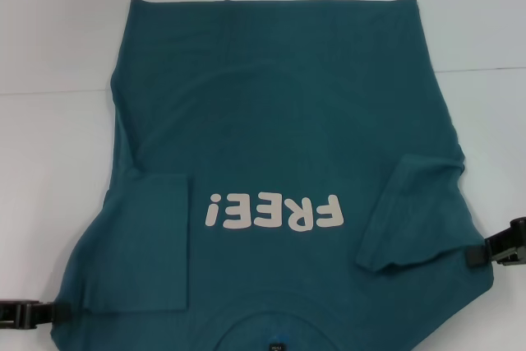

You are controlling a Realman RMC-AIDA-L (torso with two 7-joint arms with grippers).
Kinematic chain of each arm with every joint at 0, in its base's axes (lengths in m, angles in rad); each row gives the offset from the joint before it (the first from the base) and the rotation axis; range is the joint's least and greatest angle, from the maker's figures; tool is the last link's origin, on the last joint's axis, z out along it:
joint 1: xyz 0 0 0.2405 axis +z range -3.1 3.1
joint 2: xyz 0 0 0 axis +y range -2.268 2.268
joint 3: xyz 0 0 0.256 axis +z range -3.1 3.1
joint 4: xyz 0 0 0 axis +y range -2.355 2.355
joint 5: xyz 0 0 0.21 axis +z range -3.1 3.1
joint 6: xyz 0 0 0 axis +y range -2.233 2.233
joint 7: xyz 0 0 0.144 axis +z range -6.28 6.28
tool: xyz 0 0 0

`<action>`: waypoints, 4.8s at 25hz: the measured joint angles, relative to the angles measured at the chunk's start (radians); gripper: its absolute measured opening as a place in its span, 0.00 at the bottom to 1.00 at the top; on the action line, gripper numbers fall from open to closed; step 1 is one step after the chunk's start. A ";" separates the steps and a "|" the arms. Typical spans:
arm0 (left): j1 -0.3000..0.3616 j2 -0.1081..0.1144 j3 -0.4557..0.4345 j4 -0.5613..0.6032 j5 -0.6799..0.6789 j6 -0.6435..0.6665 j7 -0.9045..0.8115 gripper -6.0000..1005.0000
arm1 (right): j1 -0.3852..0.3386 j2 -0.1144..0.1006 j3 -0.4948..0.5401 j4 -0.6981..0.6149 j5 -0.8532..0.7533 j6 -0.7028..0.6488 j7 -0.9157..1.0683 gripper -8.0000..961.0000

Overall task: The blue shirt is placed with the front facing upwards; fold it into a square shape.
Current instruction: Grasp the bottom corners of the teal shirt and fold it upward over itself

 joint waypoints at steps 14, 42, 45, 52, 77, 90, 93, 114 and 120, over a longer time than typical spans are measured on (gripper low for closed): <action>0.009 0.023 -0.074 -0.008 -0.106 0.118 0.025 0.04 | -0.016 -0.001 0.001 0.000 0.049 -0.017 -0.002 0.05; 0.067 0.040 -0.204 -0.002 -0.275 0.313 0.107 0.04 | -0.092 0.024 0.005 0.002 0.199 -0.080 -0.018 0.05; 0.079 0.036 -0.223 -0.010 -0.277 0.339 0.111 0.04 | -0.107 0.026 0.005 0.002 0.217 -0.091 -0.019 0.05; 0.124 0.025 -0.241 -0.043 -0.327 0.401 0.109 0.04 | -0.140 0.019 0.012 0.002 0.236 -0.097 -0.019 0.05; 0.180 -0.021 -0.218 -0.191 -0.229 0.253 0.089 0.12 | -0.137 -0.008 0.052 0.022 0.234 -0.080 -0.028 0.05; 0.162 -0.040 -0.136 -0.200 -0.108 0.209 0.072 0.53 | -0.116 -0.022 0.046 0.087 0.228 -0.046 -0.069 0.05; 0.160 -0.040 -0.135 -0.198 -0.095 0.199 0.069 0.60 | -0.117 -0.028 0.054 0.082 0.229 -0.052 -0.066 0.05; 0.125 -0.040 -0.065 -0.105 -0.015 0.138 0.064 0.87 | -0.114 -0.027 0.046 0.091 0.228 -0.046 -0.065 0.05; 0.114 -0.039 -0.050 -0.086 -0.006 0.143 0.068 0.87 | -0.114 -0.027 0.047 0.091 0.225 -0.048 -0.065 0.05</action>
